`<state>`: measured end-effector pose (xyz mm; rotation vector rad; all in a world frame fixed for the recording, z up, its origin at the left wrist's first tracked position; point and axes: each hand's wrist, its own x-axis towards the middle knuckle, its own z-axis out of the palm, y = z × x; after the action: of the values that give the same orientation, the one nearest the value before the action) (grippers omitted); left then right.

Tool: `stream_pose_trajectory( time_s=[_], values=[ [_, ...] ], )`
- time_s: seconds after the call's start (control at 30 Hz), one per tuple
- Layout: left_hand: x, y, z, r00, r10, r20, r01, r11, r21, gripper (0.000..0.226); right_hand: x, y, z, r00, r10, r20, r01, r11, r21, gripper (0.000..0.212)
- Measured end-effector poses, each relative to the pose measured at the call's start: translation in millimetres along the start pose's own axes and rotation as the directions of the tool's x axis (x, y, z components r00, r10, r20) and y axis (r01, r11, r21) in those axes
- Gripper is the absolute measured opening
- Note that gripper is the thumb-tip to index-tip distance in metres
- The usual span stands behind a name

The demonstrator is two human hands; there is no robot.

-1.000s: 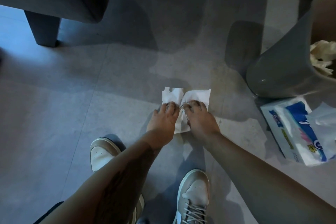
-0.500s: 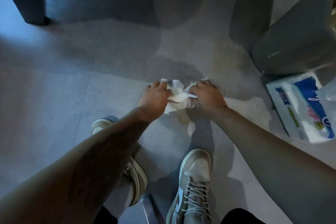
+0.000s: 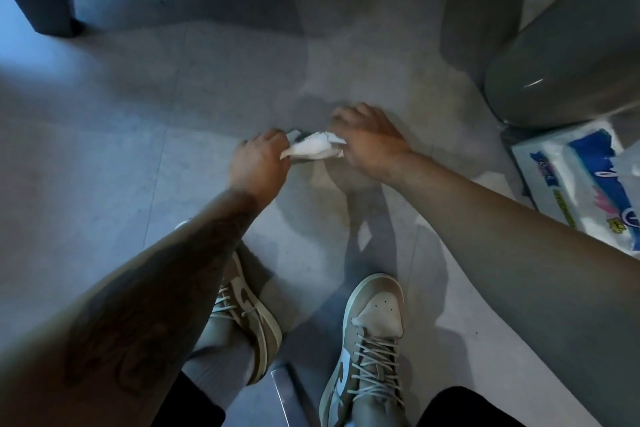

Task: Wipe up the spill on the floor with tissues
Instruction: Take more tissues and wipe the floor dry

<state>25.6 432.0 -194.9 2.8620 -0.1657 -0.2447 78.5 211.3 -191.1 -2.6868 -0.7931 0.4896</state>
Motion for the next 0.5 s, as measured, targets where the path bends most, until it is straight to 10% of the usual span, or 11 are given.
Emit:
stream_pose_trajectory(
  time_s=[0.23, 0.5],
  values=[
    [-49.3, 9.3, 21.2, 0.979, 0.13, 0.154, -0.144, 0.986, 0.082, 0.021, -40.7, -3.6, 23.1, 0.992, 0.05, 0.112, -0.048, 0.999, -0.023, 0.053],
    [-92.7, 51.2, 16.7, 0.92, -0.046, 0.388, 0.004, 0.994, 0.109, 0.058, -101.7, -7.0, 35.8, 0.977, 0.21, 0.044, -0.21, 0.978, 0.005, 0.057]
  ],
)
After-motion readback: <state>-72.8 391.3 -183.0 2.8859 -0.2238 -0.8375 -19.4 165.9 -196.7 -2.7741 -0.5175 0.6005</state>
